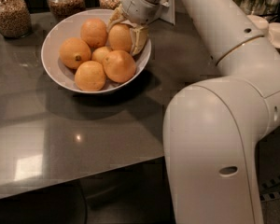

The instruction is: Pick orange from white bowl

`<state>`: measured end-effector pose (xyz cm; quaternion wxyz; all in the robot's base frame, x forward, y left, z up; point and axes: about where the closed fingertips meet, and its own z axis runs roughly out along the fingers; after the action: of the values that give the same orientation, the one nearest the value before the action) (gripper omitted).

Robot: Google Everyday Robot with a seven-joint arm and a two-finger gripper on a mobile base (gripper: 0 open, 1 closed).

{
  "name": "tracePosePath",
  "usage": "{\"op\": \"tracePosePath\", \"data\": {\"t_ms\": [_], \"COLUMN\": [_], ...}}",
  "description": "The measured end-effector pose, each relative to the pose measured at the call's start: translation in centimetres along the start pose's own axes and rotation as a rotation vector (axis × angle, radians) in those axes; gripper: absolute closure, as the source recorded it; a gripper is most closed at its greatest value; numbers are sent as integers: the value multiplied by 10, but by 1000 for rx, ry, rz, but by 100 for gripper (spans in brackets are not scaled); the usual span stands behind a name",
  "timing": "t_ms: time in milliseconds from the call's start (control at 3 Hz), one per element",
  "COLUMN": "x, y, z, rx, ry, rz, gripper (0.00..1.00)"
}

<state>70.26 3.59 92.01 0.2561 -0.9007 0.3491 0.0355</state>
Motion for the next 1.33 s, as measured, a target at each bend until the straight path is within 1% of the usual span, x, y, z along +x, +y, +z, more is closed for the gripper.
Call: {"op": "tracePosePath", "data": {"t_ms": [333, 667, 1000, 1333], "x": [-6, -14, -21, -34], "y": [-1, -2, -3, -11], "z": [-4, -16, -34, -55], "rx": [18, 51, 81, 112], "ry": [-25, -57, -71, -70], "rz": [20, 49, 55, 24], "gripper": [72, 94, 100, 100]}}
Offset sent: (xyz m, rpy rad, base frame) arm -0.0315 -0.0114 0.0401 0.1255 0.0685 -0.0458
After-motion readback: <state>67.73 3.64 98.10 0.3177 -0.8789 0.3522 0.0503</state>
